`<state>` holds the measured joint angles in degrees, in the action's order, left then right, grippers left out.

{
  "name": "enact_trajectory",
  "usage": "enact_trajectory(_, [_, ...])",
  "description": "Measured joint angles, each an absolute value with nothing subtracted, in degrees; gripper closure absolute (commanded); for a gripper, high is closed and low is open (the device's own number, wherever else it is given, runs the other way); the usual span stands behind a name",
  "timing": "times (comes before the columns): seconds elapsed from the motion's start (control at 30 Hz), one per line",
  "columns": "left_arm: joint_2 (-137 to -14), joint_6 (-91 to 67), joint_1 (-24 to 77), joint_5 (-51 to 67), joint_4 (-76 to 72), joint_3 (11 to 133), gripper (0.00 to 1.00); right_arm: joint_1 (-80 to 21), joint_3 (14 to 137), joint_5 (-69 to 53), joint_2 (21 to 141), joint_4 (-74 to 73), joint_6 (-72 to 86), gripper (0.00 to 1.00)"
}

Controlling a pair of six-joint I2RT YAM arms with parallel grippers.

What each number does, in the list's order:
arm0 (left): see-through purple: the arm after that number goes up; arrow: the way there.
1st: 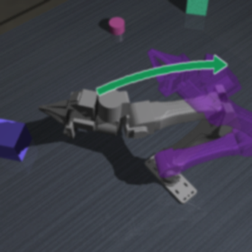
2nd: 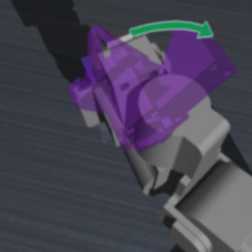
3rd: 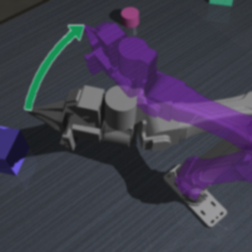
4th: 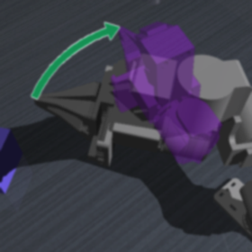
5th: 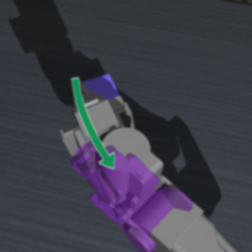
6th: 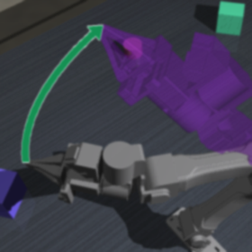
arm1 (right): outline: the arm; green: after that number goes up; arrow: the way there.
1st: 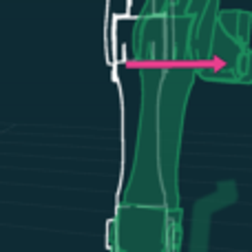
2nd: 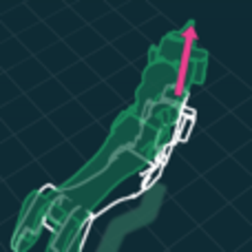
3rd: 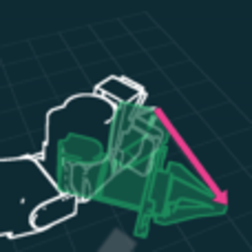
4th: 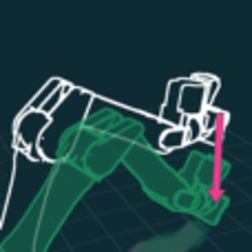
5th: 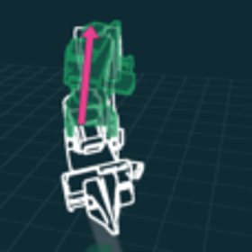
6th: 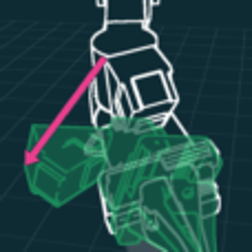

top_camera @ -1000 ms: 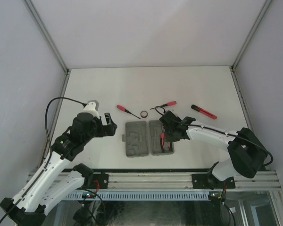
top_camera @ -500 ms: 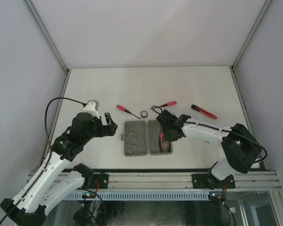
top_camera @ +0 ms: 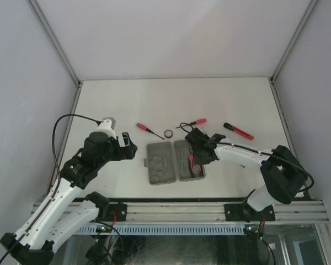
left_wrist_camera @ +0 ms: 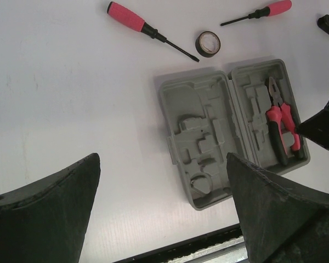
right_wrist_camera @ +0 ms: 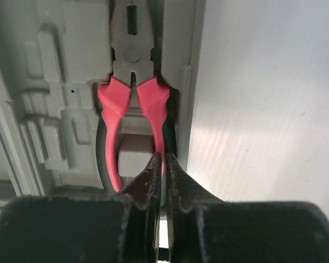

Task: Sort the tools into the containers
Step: Adjust the pliers in the storage box.

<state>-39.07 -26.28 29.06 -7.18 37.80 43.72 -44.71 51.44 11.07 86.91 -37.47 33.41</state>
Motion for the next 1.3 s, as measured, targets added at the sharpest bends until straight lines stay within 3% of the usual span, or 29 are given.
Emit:
enact_trajectory(0.23, [-39.05, -26.28, 29.06, -7.16, 37.8, 43.72, 0.0, -41.63, 51.4, 12.8, 86.7, -38.02, 32.49, 0.96])
enact_trajectory(0.57, [-39.07, -26.28, 29.06, -7.18, 37.8, 43.72, 0.0, -41.63, 51.05, 9.93, 81.19, -37.15, 29.91, 0.78])
enact_trajectory(0.8, [-40.23, -27.51, 29.06, -6.61, 37.08, 43.16, 0.04, -41.65, 49.63, 8.62, 76.51, -35.44, 29.39, 0.75])
enact_trajectory(1.3, [-43.33, -35.99, 29.23, 0.67, 27.14, 28.67, 0.12, -41.65, 38.37, 6.96, 66.04, -32.34, 30.09, 0.59])
